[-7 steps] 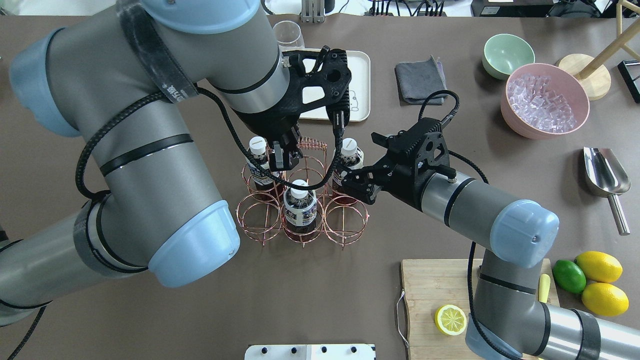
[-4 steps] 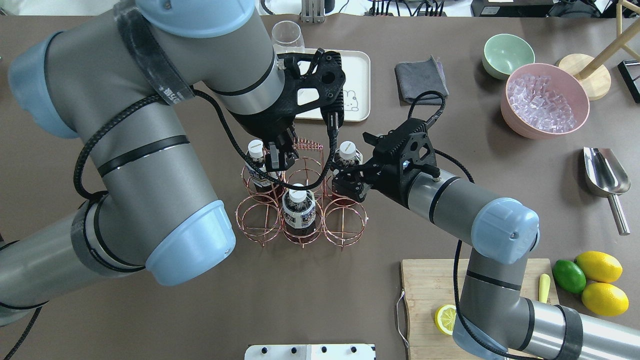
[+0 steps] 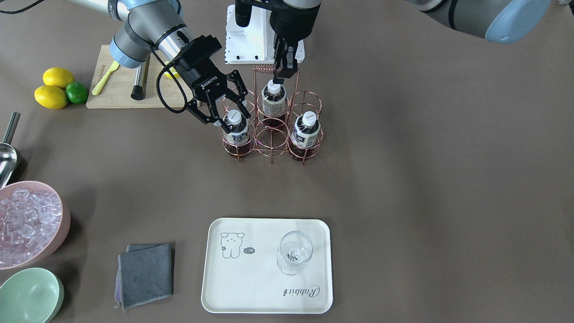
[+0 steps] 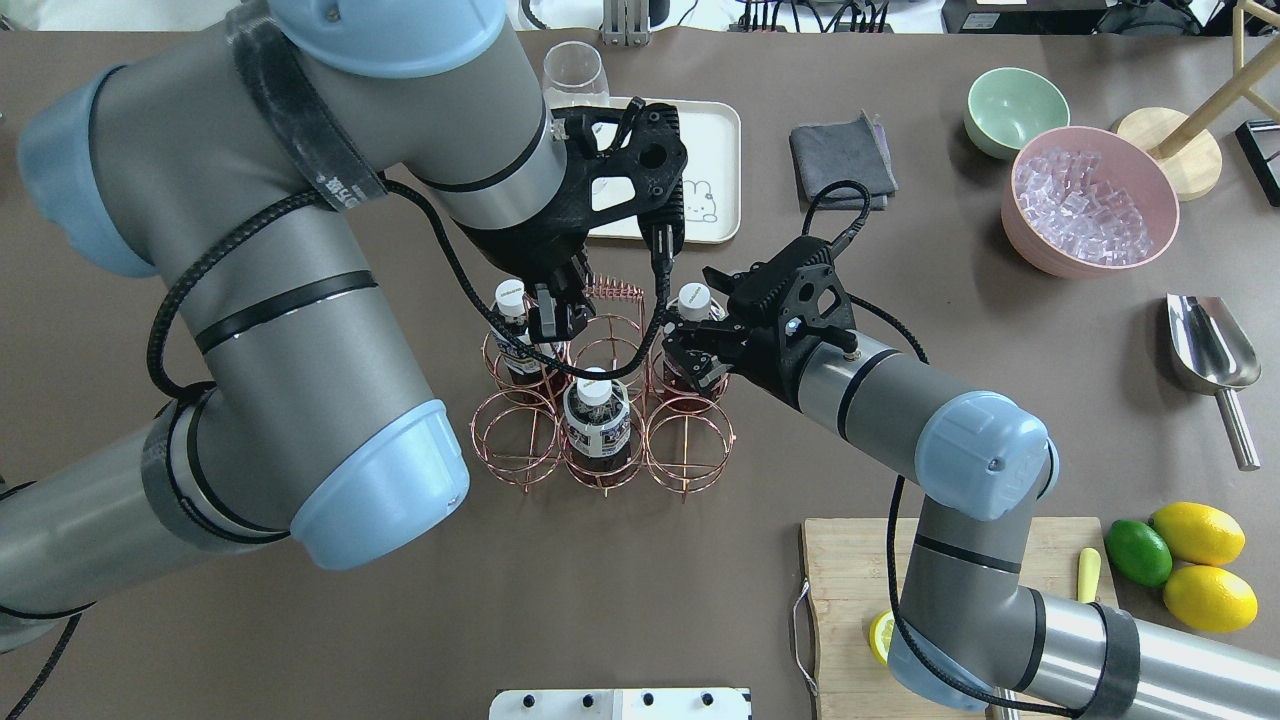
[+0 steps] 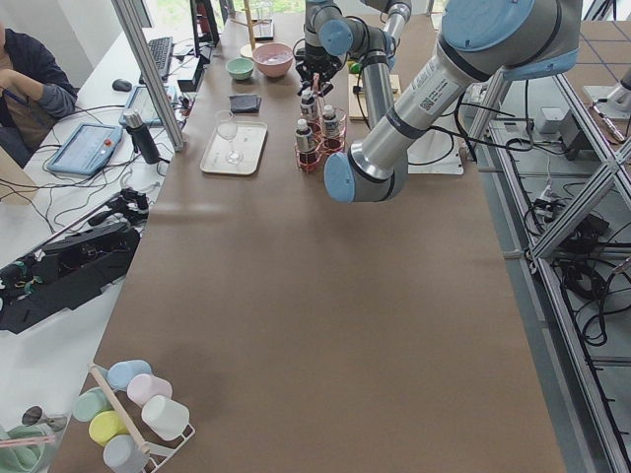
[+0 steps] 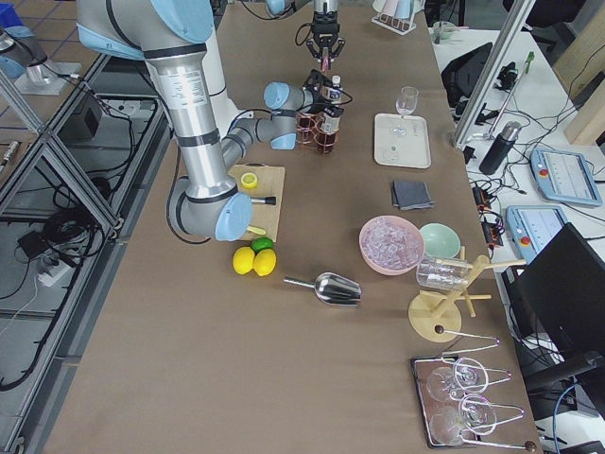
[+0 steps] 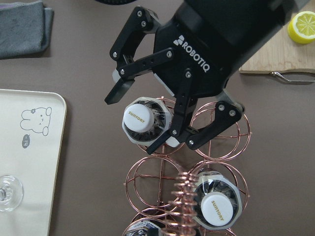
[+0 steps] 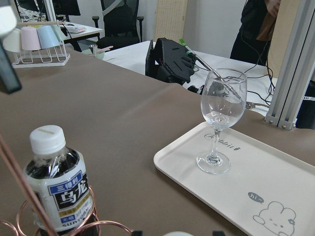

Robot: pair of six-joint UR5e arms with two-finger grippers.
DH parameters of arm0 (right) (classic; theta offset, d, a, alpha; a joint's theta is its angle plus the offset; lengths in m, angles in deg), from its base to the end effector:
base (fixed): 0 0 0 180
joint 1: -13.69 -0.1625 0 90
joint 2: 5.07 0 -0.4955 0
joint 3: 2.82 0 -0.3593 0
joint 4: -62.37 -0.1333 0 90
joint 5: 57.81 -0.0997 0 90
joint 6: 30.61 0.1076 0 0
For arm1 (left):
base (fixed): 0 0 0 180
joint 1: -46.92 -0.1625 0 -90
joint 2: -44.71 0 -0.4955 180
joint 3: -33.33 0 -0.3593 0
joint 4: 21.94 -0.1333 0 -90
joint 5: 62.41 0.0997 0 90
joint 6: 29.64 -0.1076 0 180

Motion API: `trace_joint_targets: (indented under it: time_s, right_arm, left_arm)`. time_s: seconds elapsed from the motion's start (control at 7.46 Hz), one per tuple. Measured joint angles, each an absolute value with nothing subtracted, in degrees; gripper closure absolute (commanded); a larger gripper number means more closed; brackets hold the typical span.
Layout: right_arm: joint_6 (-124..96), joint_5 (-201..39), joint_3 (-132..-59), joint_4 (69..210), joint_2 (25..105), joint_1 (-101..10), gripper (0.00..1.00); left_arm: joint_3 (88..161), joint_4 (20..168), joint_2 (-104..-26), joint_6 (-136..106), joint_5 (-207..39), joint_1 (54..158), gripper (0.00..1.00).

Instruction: Take tea from basket to plate

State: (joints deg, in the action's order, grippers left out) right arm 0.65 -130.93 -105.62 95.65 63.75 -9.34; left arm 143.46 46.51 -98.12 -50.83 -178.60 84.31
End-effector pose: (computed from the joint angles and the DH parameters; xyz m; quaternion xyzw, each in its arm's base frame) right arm -0.4682 -0.3778 0.3228 0.5386 -0.4645 -0.1138 0.6937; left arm 0.4546 -0.4555 0.1006 0.3514 0.3109 0.6055 0.6428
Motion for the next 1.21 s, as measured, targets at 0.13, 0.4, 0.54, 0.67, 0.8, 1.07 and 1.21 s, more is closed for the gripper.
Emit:
trace_joint_targets:
  time_s: [0.13, 0.4, 0.54, 0.67, 0.8, 1.07, 1.21]
  right_arm:
    - [0.5, -131.2, -105.9, 95.7, 63.6, -9.4, 1.0]
    - [0.4, -131.9, -108.3, 98.0, 63.5, -9.6, 1.0]
    - [0.4, -133.7, -112.2, 103.3, 63.2, -10.7, 1.0]
    - [0.4, -136.8, -115.9, 109.2, 62.1, -12.9, 1.0]
    - [0.5, -139.4, -117.7, 112.3, 61.1, -15.3, 1.0]
    - [0.7, -144.0, -118.7, 114.3, 59.6, -20.5, 1.0]
    - [0.9, -146.4, -118.8, 114.8, 58.7, -23.1, 1.0]
  left_arm:
    - [143.5, 46.5, -98.1, -50.8, -178.6, 84.3, 1.0]
    - [143.5, 46.5, -98.1, -50.8, -178.6, 84.4, 1.0]
    - [143.5, 46.5, -98.1, -50.8, -178.6, 84.4, 1.0]
    - [143.5, 46.5, -98.1, -50.8, -178.6, 84.4, 1.0]
    - [143.5, 46.5, -98.2, -50.8, -178.6, 84.4, 1.0]
    - [143.5, 46.5, -98.2, -50.8, -178.6, 84.4, 1.0]
    - [143.5, 46.5, -98.3, -50.8, -178.6, 84.4, 1.0]
